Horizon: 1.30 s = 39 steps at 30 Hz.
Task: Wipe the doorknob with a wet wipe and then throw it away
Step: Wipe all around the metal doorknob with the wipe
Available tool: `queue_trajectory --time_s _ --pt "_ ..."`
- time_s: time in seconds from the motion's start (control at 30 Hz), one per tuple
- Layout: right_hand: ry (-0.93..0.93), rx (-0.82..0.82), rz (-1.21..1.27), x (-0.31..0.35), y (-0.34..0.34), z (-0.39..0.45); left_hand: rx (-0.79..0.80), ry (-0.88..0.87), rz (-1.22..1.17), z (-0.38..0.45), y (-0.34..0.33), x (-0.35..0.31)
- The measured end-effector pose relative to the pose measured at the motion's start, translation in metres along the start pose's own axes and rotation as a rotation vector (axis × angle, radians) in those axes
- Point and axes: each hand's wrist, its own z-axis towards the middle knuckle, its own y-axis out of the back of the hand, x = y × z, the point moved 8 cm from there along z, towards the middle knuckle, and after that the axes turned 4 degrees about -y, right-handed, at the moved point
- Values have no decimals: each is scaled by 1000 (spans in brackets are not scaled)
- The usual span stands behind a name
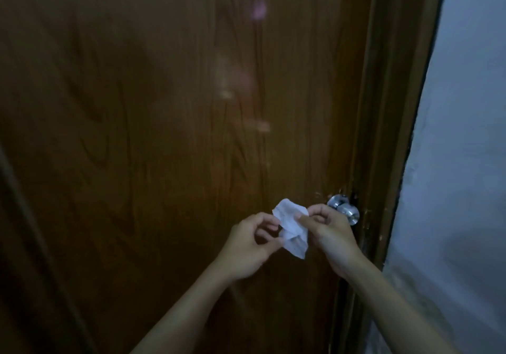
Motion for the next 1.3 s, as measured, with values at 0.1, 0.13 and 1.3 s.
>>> queue_trajectory --time_s 0.1,0.13,1.3 --pt "35 62 26 4 13 21 36 11 -33 22 -28 -1" --pt "32 92 31 5 16 26 37 12 -69 29 -36 -2" --pt "430 -74 -546 -9 169 105 -115 -1 287 127 -150 9"
